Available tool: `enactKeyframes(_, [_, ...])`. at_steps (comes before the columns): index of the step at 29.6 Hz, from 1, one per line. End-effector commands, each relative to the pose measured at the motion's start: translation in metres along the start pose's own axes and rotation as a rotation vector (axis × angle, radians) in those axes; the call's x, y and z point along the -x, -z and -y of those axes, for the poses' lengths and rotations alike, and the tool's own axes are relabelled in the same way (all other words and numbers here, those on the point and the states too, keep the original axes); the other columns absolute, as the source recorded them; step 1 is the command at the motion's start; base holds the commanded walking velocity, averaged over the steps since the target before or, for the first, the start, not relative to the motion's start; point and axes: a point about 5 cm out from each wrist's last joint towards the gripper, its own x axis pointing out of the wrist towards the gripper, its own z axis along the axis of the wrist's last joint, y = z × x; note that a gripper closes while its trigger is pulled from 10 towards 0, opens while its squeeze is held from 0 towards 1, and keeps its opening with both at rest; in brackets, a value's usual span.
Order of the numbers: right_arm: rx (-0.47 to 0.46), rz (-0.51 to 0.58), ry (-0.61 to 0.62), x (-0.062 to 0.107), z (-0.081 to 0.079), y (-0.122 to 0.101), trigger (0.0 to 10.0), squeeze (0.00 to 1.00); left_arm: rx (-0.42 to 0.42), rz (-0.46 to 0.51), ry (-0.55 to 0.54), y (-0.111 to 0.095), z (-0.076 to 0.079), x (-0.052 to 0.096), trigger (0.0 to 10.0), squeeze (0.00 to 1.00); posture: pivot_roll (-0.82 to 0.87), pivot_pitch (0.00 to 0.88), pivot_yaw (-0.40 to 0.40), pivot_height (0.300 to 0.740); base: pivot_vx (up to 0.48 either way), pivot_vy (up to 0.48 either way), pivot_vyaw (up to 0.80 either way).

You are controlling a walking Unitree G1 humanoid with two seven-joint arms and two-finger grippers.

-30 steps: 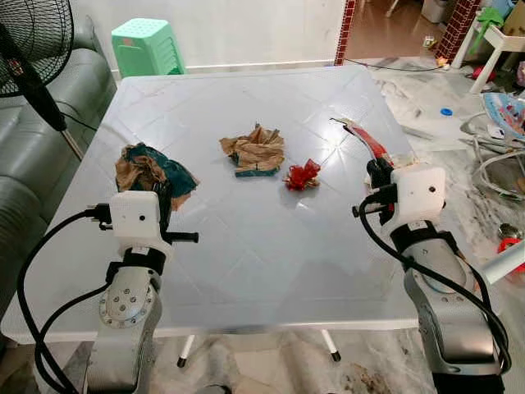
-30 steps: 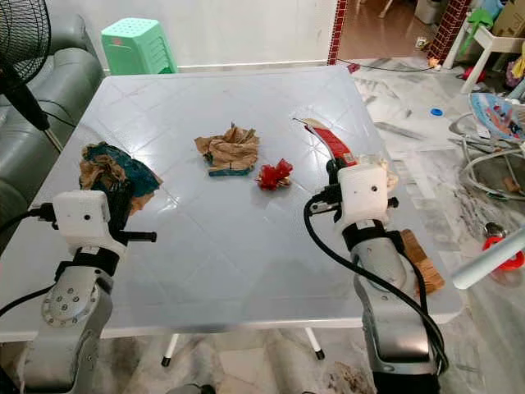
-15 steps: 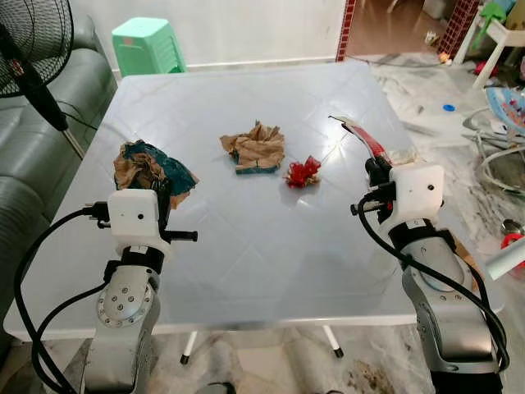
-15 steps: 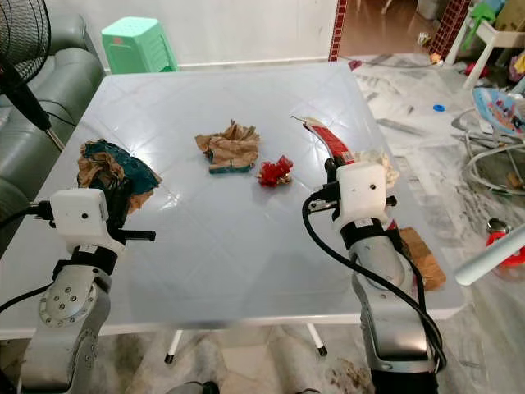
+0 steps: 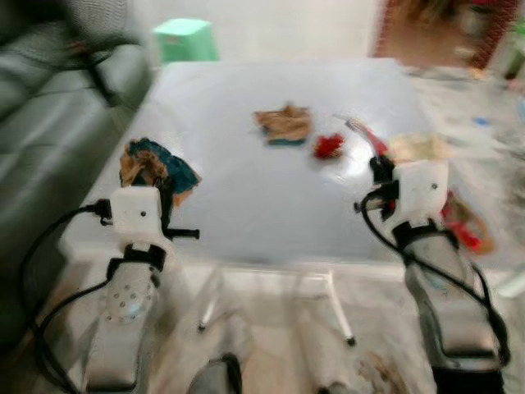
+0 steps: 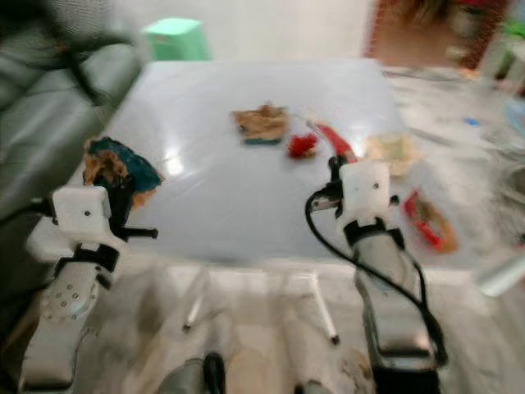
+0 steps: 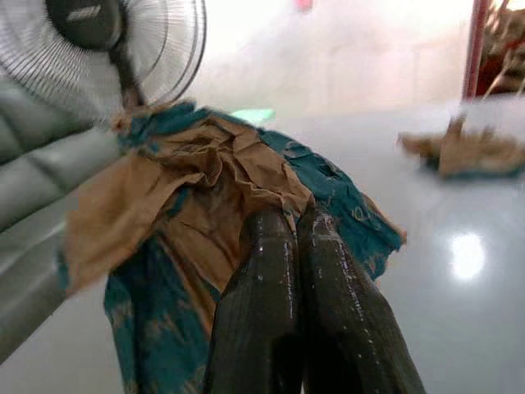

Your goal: Picking trash to rubbish bin

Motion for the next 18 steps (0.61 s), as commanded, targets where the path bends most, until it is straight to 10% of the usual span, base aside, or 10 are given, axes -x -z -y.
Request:
enactKeyframes(1, [-0.002, 0.001, 0.016, 0.0019, 0.0039, -0.0007, 10.0, 0.00, -0.006, 0.035, 0.012, -0.0092, 0.0015, -0.0050, 10.0, 0.00, -0.01, 0.071, 0.024, 0.740, -0.352, 0.000, 0.00])
enactKeyframes(18, [0.007, -0.002, 0.025, 0.0024, 0.0057, -0.0009, 10.0, 0.00, 0.002, 0.030, 0.020, -0.0078, 0.0044, -0.0052, 10.0, 0.00, -0.02, 0.078, 0.024, 0.740, -0.293, 0.000, 0.00])
